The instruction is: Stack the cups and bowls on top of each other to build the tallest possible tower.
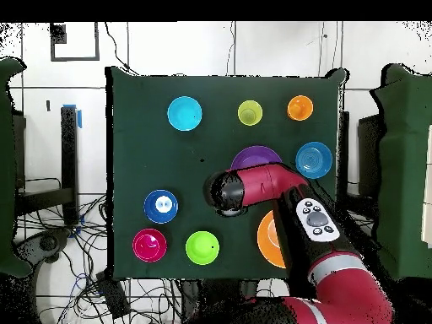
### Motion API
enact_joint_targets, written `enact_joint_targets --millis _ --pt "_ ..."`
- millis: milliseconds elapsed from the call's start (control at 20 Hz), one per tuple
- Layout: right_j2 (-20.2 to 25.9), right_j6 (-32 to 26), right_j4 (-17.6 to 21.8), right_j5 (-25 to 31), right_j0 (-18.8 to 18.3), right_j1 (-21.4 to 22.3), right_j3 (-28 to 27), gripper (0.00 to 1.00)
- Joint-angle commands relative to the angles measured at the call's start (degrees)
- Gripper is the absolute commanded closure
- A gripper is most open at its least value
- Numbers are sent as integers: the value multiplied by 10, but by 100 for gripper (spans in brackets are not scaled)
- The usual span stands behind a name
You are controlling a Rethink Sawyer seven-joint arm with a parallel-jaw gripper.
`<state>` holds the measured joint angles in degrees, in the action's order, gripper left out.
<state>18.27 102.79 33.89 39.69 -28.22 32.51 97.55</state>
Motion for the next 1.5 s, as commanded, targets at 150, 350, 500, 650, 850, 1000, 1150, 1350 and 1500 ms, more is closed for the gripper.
enact_joint_targets --millis 150,350,500,650,850,1000,1150,1350,1500 --pt "52 -86 -2 67 7 -23 -43 0" --pt "57 -89 1 72 6 -36 -60 0" --pt "61 -95 5 76 7 -53 -79 0" --pt "64 -98 6 78 7 -58 -86 0" --pt "67 -104 6 86 8 -63 -99 0" --pt "71 -113 9 87 7 -80 -115 0" --pt "72 -115 13 83 5 -84 -119 0" --pt "74 -116 16 84 4 -86 -122 0" --pt "77 -121 17 86 3 -89 -125 0"
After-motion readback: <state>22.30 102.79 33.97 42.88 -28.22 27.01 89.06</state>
